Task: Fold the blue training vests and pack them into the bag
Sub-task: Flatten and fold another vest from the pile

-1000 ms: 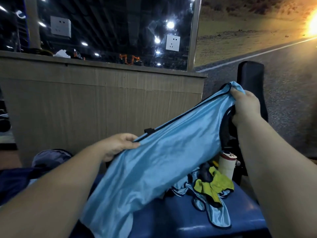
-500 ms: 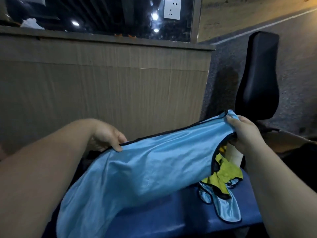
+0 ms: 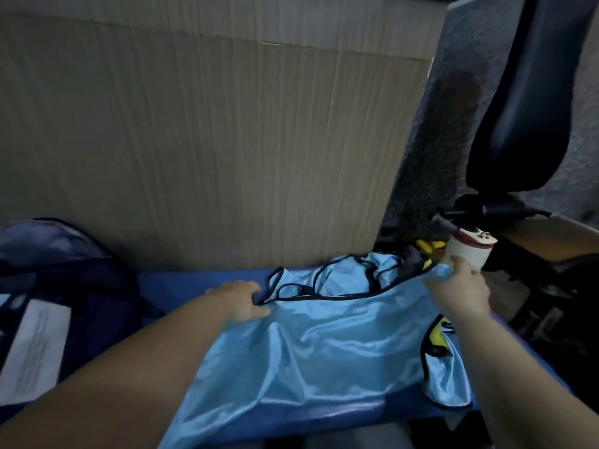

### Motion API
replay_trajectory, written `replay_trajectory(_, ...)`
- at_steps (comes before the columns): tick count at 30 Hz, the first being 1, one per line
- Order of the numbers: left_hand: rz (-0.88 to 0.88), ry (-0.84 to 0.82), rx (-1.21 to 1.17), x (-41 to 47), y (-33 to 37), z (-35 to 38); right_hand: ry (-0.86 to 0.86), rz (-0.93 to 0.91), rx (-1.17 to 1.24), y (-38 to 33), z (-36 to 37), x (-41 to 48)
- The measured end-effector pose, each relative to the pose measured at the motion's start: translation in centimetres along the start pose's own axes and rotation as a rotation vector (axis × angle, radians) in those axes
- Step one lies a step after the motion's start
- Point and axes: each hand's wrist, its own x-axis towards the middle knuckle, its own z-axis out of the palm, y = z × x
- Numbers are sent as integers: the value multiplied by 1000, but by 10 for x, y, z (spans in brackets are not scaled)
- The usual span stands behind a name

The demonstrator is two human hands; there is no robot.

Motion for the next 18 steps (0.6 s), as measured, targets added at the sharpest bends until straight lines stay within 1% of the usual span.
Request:
replay_trajectory(1, -8, -42, -58, -2, -10, -2, 76, -60, -92, -2, 6, -12)
replay_trajectory(2, -14, -92, -110, -5, -20, -3, 156, -158, -151, -3, 13, -27)
replay_trajectory(3, -26, -145, -151, -10, -29, -5, 206, -281, -156, -5, 20, -41)
replay_trajectory(4, -49, -195, -167, -15, -37, -6, 171, -406, -140, -6, 29, -53)
replay_trajectory(5, -73, -237, -152, -20, -44, -6, 57, -521, -133, -6, 38, -64)
replay_trajectory(7, -108, -279, -59, -32, -51, -8, -319, -653, -205, -5, 55, -83)
replay_trajectory(8, -123, -297, -15, -37, -53, -9, -487, -706, -261, -5, 61, -90)
replay_trajectory(9, -124, -311, 20, -40, -54, -9, -616, -734, -316, -5, 67, -95)
replay_trajectory(10, -116, -335, 41, -43, -54, -9, -706, -738, -371, -5, 71, -101)
replay_trajectory(12, -91, -379, 51, -45, -55, -6, -791, -743, -480, -3, 79, -107)
replay_trajectory(14, -86, -386, 13, -47, -58, -2, -833, -736, -519, 0, 82, -110)
replay_trajectory(18, -87, -276, -136, -48, -64, -10, -911, -802, -577, 5, 81, -106)
